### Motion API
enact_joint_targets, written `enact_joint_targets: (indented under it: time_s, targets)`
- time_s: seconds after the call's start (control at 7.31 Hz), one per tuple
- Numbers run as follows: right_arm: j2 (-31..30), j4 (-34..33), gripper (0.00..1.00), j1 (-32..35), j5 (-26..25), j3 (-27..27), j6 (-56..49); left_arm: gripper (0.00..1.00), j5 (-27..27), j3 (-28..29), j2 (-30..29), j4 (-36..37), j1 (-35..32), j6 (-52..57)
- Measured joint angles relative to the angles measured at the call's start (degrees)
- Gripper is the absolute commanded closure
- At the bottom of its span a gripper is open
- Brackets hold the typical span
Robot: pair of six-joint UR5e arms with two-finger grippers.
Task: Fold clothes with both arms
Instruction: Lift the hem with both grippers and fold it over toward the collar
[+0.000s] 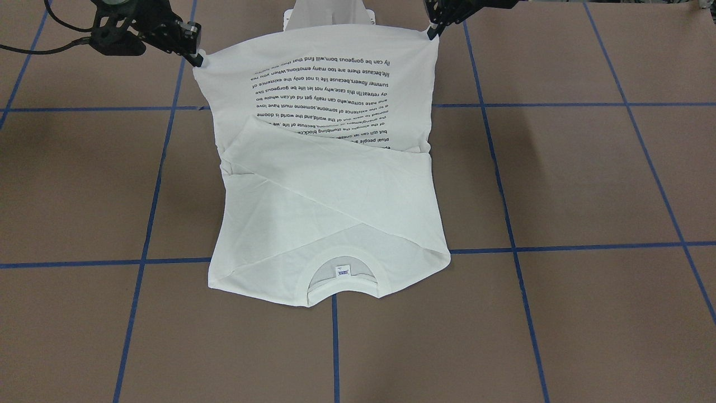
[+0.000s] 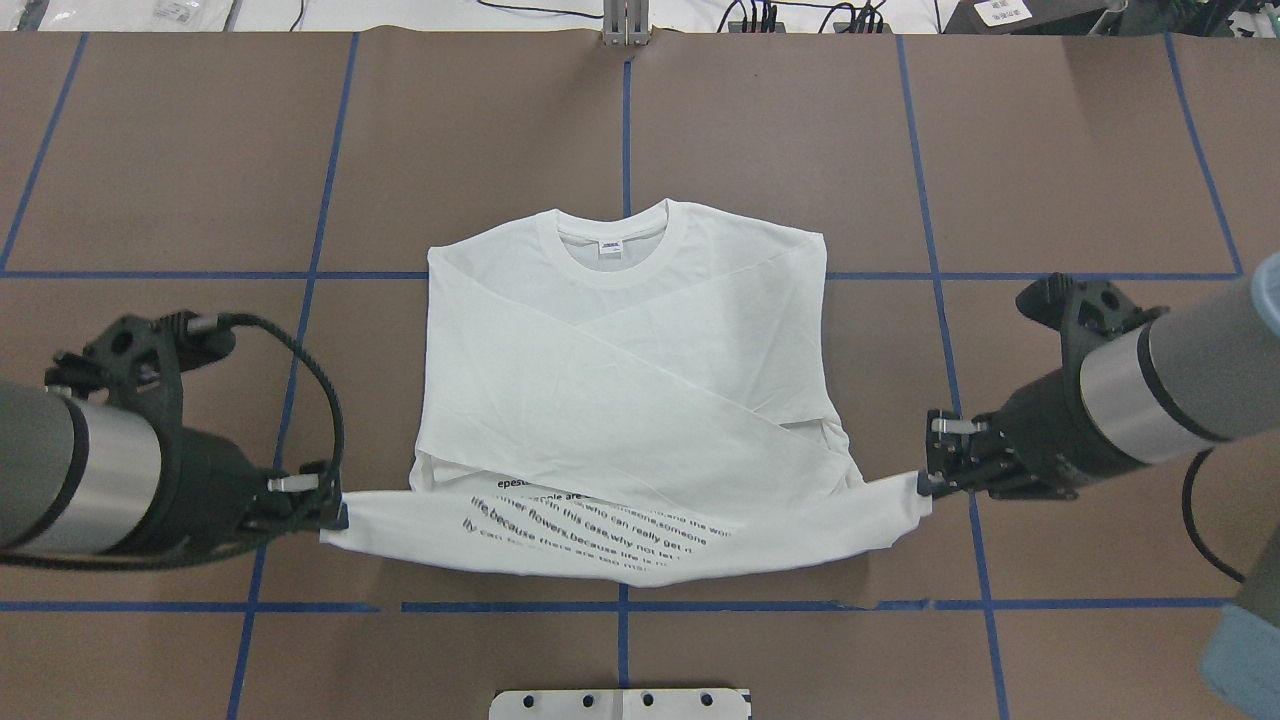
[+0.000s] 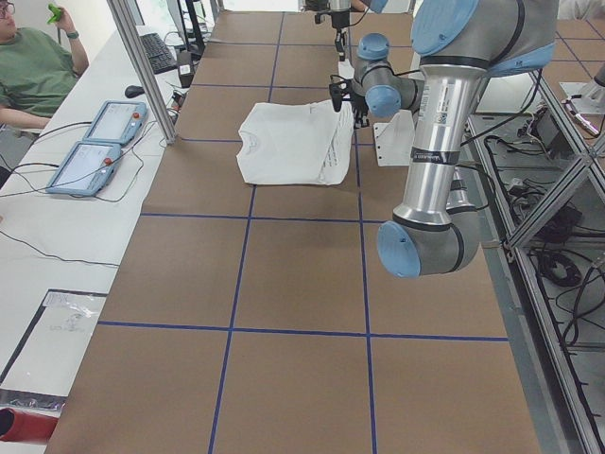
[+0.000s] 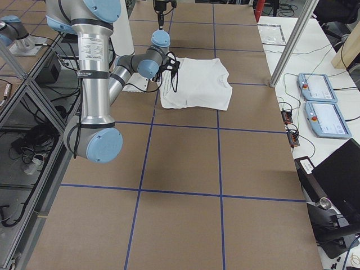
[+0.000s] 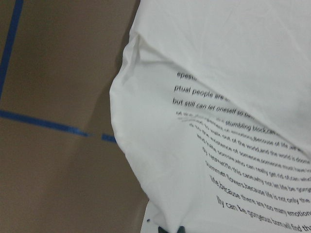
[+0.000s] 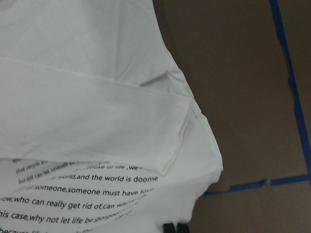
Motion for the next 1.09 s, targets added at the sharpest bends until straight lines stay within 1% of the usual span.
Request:
enact_joint_targets:
  time_s: [0.14, 0.27, 0.41, 0.55, 0.68, 0.82, 1.09]
  targets:
    - [5.15, -0.03, 1.00, 5.23, 1.26, -4.78, -0.70, 1.00, -2.27, 4.93, -3.59, 0.36, -5.73, 4.31]
    - [11.72, -0.03, 1.00, 9.50, 1.92, -11.55, -1.76, 1.00, -3.14, 10.78, -7.27, 0.14, -9.50, 7.23]
    - [17.75, 0.06, 1.00, 11.90, 1.20, -19.14, -3.57, 1.00, -3.44, 16.58, -9.91, -1.37, -12.11, 9.56]
    - [21.82, 0.23, 1.00, 12.86, -0.41, -25.64, -5.80, 1.00, -3.47, 21.74, -11.44, -4.39, -13.81, 10.74]
    - [24.83, 1.05, 1.00, 13.20, -2.08, -31.82, -7.99, 1.00, -3.46, 26.50, -12.23, -8.65, -15.10, 11.22]
    - [26.73, 3.21, 1.00, 13.31, -2.98, -37.21, -9.18, 1.00, -3.42, 31.39, -13.28, -12.92, -15.79, 11.35]
    - [28.69, 7.57, 1.00, 13.18, -3.46, -45.22, -9.80, 1.00, -3.30, 41.78, -15.88, -21.05, -16.47, 11.29]
